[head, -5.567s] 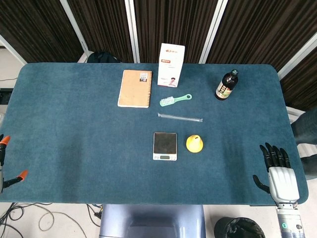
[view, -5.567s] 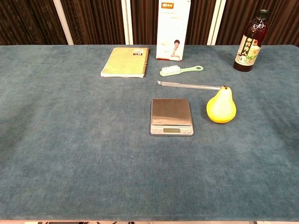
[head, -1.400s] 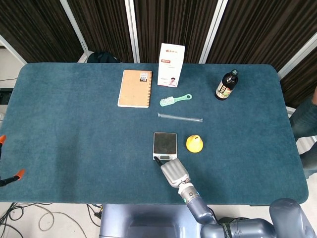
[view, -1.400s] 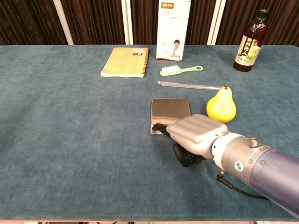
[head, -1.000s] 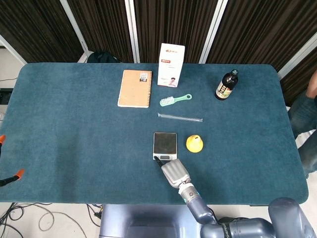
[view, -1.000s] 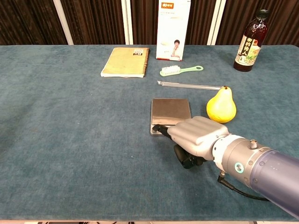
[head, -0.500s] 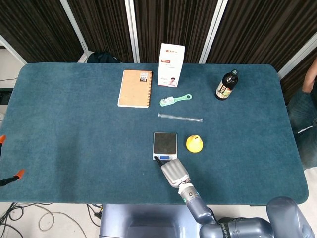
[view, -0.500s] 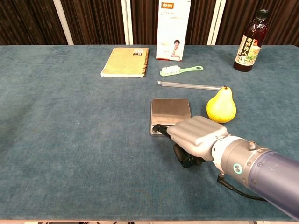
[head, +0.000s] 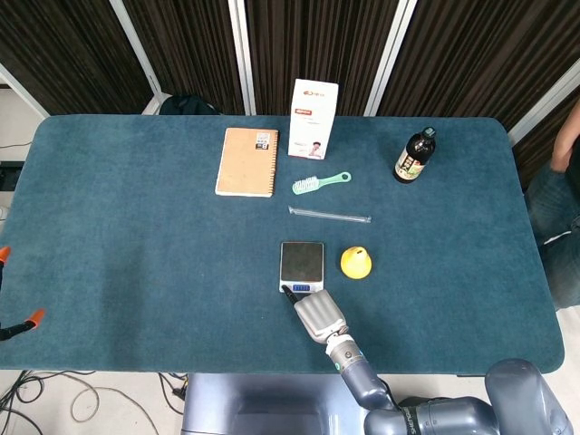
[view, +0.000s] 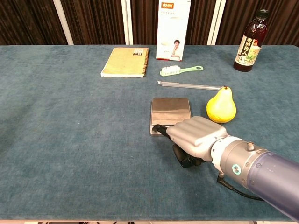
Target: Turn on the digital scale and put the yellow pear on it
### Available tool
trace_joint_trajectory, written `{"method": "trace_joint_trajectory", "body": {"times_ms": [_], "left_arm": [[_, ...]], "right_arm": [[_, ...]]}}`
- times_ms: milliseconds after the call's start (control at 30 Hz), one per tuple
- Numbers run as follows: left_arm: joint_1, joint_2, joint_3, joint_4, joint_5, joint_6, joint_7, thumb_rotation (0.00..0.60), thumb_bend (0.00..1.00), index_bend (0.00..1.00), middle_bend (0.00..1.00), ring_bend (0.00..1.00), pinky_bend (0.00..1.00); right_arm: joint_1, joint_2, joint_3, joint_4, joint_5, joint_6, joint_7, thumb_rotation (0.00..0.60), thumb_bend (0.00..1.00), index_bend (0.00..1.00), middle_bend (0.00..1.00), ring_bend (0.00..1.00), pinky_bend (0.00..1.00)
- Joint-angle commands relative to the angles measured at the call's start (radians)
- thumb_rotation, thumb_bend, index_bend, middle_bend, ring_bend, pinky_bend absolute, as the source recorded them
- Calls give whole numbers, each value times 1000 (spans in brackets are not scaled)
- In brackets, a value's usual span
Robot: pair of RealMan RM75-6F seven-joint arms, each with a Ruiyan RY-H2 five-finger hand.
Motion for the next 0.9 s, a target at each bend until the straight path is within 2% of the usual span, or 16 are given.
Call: {"method": "trace_joint_trajectory", "body": {"times_ms": [33, 200, 267, 300, 367, 433, 533, 667, 700, 733, 767, 800, 833, 900], "left_arm": [[0, 0, 0, 0, 0, 0, 0, 600, 104, 66, 0, 0, 0], [1, 1, 0, -2, 0, 1, -2, 600, 104, 66, 0, 0, 0], [1, 3, 0, -2, -1, 1, -3, 600, 104, 66, 0, 0, 0], [1, 3, 0, -2, -1, 1, -3, 600, 104, 66, 0, 0, 0], [1, 3, -1, -2, -2, 1, -3, 600, 104, 65, 0, 0, 0], [1, 4, 0, -3, -2, 0, -3, 600, 104, 66, 0, 0, 0], [0, 4, 0, -3, -2, -1, -2, 600, 104, 66, 0, 0, 0], [1, 3, 1, -4, 0, 1, 0, 600, 104, 66, 0, 0, 0], [1, 3, 1, -4, 0, 1, 0, 600, 104, 66, 0, 0, 0], [1, 3, 1, -4, 0, 2, 0, 600, 104, 66, 0, 0, 0], [2, 3, 1, -4, 1, 3, 0, 600, 104, 66, 0, 0, 0], [2, 3, 1, -5, 1, 3, 1, 600, 104, 66, 0, 0, 0], [2, 3, 1, -5, 1, 4, 0, 600, 104, 66, 0, 0, 0], [3, 3, 1, -5, 1, 5, 0, 600, 104, 66, 0, 0, 0]], "right_arm": [[2, 3, 1, -6, -3, 4, 1, 600, 905, 272, 789, 859, 1000], [-1, 10, 19, -24, -24, 14, 35, 600, 905, 189, 781, 848, 1000], [-4, 18, 33, -35, -42, 19, 64, 600, 886, 155, 733, 801, 1000], [-5, 21, 37, -38, -46, 20, 72, 600, 852, 138, 684, 752, 995], [-9, 37, 52, -53, -61, 22, 101, 600, 769, 116, 589, 649, 847], [-13, 58, 70, -76, -70, 21, 133, 600, 668, 73, 463, 506, 644], [-17, 94, 101, -113, -79, 17, 181, 600, 559, 27, 291, 315, 647], [-26, 153, 155, -154, -119, 24, 259, 600, 450, 6, 169, 157, 703], [-28, 168, 169, -159, -131, 28, 277, 600, 427, 4, 147, 125, 665], [-30, 176, 176, -160, -136, 30, 286, 600, 407, 4, 131, 103, 502], [-31, 191, 192, -161, -144, 33, 305, 600, 401, 4, 124, 93, 386], [-32, 206, 204, -159, -149, 31, 321, 600, 397, 3, 119, 82, 201], [-33, 222, 217, -155, -151, 31, 336, 600, 394, 3, 116, 74, 115], [-33, 255, 241, -145, -143, 17, 364, 600, 392, 3, 113, 64, 92]]}}
